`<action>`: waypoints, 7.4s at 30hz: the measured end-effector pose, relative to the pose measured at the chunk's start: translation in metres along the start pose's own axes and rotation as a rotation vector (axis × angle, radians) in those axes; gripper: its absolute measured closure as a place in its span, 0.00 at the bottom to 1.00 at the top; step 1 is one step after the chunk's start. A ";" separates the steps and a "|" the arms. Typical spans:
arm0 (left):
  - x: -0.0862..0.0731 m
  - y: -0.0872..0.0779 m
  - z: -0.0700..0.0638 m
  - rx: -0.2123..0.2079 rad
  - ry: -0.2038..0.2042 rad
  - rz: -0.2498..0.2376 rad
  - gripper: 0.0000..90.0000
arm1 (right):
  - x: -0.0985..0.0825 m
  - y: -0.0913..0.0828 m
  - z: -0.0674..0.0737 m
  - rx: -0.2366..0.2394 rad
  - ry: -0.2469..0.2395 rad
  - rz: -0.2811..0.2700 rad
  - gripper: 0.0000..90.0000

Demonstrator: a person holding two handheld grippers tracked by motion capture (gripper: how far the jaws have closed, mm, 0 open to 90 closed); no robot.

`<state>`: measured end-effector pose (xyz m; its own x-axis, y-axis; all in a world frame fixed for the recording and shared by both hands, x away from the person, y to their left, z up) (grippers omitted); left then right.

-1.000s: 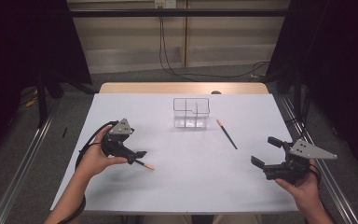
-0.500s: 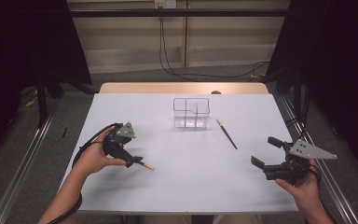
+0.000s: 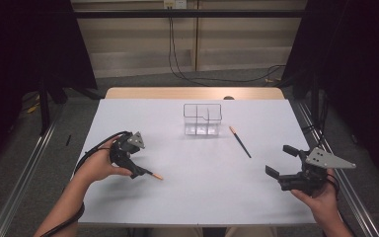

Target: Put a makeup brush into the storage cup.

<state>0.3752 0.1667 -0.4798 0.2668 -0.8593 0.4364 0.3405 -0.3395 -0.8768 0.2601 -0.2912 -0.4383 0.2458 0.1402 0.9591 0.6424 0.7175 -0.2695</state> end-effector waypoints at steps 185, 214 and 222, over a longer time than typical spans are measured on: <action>0.064 -0.033 -0.008 0.031 -0.490 -0.901 0.95 | -0.007 0.009 0.003 0.021 -0.020 0.039 0.03; 0.116 -0.014 -0.032 -0.083 -0.442 -0.946 0.95 | -0.008 0.010 0.001 0.021 -0.011 0.038 0.03; 0.129 -0.006 -0.041 -0.116 -0.434 -0.951 0.95 | -0.008 0.011 0.000 0.021 -0.009 0.036 0.03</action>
<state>0.3706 0.0425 -0.4264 0.2431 -0.0163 0.9699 0.4970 -0.8566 -0.1389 0.2651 -0.2841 -0.4485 0.2622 0.1719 0.9496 0.6176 0.7262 -0.3020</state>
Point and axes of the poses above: each handheld gripper's, and its own axes: y roughly forward along the jaws, x roughly out of its top, z roughly to its left, the point moved 5 cm from there along y, roughly forward along the jaws, and after that the axes turned 9 degrees about x, right-handed, at the moved point
